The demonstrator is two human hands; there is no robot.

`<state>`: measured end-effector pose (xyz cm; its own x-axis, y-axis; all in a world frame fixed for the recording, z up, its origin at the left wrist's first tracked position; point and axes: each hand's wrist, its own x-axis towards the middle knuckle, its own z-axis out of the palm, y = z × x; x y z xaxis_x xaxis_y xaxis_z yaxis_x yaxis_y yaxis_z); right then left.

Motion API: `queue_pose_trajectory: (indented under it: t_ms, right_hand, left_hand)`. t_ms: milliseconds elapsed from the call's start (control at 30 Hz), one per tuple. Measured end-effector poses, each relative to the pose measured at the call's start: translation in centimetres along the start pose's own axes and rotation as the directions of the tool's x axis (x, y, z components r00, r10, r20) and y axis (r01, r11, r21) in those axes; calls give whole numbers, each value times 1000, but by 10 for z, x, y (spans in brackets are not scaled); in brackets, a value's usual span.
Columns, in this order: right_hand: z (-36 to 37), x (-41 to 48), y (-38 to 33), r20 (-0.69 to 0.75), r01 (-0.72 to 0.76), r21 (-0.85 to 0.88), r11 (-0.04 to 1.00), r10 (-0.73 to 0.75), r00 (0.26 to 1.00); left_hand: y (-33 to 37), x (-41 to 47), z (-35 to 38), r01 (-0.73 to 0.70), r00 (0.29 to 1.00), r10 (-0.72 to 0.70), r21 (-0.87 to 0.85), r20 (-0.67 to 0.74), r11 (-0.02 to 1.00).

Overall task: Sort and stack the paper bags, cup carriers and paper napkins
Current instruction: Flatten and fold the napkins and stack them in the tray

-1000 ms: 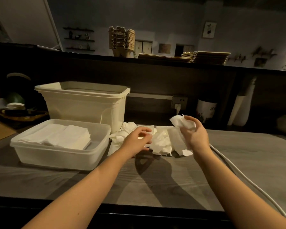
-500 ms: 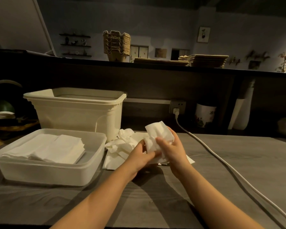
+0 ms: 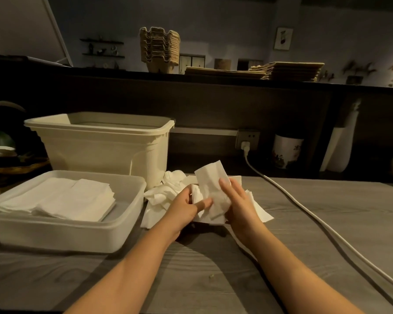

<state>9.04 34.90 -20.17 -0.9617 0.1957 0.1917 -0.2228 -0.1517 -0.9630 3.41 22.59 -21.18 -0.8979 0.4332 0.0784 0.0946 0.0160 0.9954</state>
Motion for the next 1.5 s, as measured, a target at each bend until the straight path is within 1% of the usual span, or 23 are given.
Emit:
queue_pose_trajectory:
  t_ms: [100,200,300,400,533,600,733,800,867,933,967,1033,1067,1133,1200,1233,1300,1400,1500]
  right_hand:
    - [-3,1,-1,-38,44,22,999,-43,998]
    - [-6,2,-1,-157,91,-66,994,-100,983]
    - [-9,5,0,-274,137,-83,987,-155,949]
    - [-13,8,-5,-348,192,-19,981,-186,919]
    - [-18,8,-12,-412,192,119,974,-127,902]
    - [-19,8,-12,-404,161,203,966,-67,912]
    - [-22,7,-13,-305,69,356,932,46,951]
    - [-22,6,-14,-260,51,399,915,60,964]
    - [-20,5,-15,-228,54,390,919,40,973]
    - [-17,3,-16,-197,72,314,947,-9,980]
    - [-15,1,-17,-172,81,248,965,-38,984]
    - [-12,-3,-17,-78,103,43,994,-99,992]
    - [-9,-5,-16,-18,116,-75,990,-117,993]
    - [-5,-7,-14,83,158,-305,939,-139,987]
    - [-2,-7,-12,164,217,-534,817,-152,975]
    - [-1,-7,-11,189,238,-605,759,-154,970]
    - [-2,-6,-10,198,261,-658,706,-173,965]
    - [-5,-5,-10,162,266,-671,692,-212,964]
    - [-7,-4,-10,150,298,-683,667,-271,951]
  left_hand:
    - [-2,0,-2,-31,1000,31,46,6,998]
    - [-3,1,-4,-71,997,69,58,26,996]
    - [-3,1,-4,-70,997,68,59,27,996]
    - [-2,2,-5,-71,997,71,85,8,994]
    - [1,3,-8,-81,996,82,56,-23,995]
    - [2,2,-9,-92,995,95,72,-34,993]
    - [5,-1,-10,-77,996,82,122,-37,990]
    - [6,-1,-10,-72,996,79,163,-38,984]
    - [8,-1,-10,-59,997,67,183,-39,981]
    - [8,0,-11,-40,999,44,187,-21,982]
    - [8,0,-11,-32,999,34,201,-6,979]
    - [9,-1,-12,-37,999,32,257,22,966]
    - [9,0,-12,-44,999,37,277,30,960]
    - [9,-1,-13,-59,998,49,258,43,964]
    - [10,-2,-15,-54,997,45,182,55,982]
    - [10,-2,-16,-41,998,33,152,58,988]
    - [10,-3,-16,-14,998,8,121,58,993]
    - [11,-3,-16,4,1000,-7,99,29,995]
    - [14,-3,-17,-23,1000,23,50,0,998]
